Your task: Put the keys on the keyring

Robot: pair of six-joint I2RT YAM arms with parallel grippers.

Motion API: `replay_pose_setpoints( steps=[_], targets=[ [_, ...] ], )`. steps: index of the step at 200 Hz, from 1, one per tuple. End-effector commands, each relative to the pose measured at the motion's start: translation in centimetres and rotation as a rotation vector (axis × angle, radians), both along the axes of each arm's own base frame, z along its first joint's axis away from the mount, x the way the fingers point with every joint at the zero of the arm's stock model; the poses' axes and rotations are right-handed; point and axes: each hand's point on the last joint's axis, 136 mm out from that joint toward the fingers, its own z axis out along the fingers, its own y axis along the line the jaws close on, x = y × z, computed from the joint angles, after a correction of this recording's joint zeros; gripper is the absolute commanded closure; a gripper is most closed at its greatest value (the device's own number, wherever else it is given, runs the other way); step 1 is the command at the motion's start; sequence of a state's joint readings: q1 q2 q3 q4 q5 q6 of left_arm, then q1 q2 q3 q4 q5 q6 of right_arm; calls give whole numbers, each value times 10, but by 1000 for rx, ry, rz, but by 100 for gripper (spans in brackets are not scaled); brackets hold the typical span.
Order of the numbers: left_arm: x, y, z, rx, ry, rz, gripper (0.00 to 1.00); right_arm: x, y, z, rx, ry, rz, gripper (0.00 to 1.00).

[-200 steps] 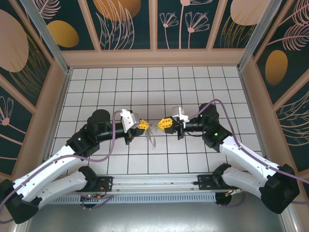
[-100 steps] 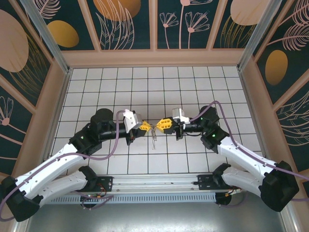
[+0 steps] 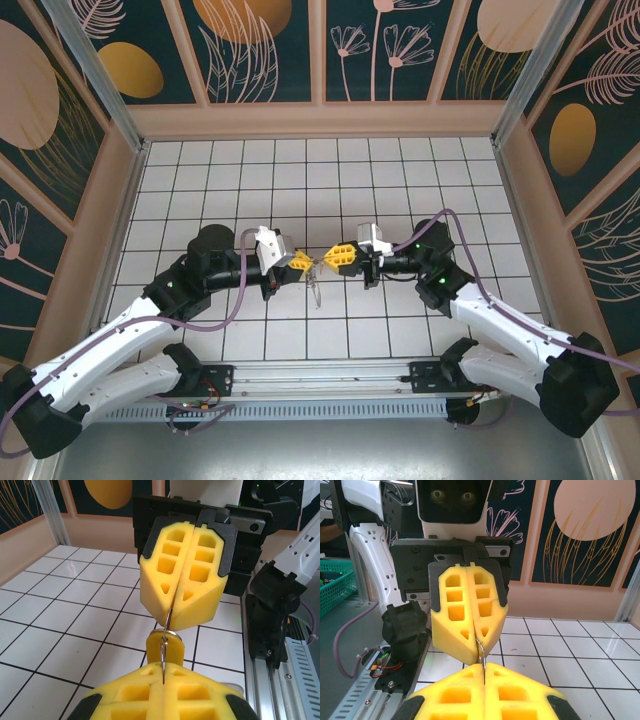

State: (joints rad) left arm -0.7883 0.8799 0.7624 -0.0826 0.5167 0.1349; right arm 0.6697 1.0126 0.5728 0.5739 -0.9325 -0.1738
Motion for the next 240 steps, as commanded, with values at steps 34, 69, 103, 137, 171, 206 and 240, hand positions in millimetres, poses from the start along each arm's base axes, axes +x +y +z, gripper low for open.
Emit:
replay_pose_setpoints(
  steps=[34,69,103,137,171,206,240],
  targets=[
    [-4,-3,18,-45,-45,-30,100,-3,2,0,13,-10,22,100],
    [-3,-3,18,-46,-48,-26,100,-7,2,0,12,-9,47,100],
    [-4,-3,19,-48,-48,-29,100,-9,3,-2,4,2,67,100],
    [-3,-3,19,-48,-48,-27,100,-10,3,-1,0,4,75,100],
    [-3,-3,20,-48,-47,-27,100,-11,3,0,1,1,85,100],
    [-3,-3,19,-46,-47,-28,100,-14,3,-1,-4,3,98,100],
    [-2,-4,18,-43,-41,-29,100,-15,3,-1,-8,-11,98,100]
  ],
)
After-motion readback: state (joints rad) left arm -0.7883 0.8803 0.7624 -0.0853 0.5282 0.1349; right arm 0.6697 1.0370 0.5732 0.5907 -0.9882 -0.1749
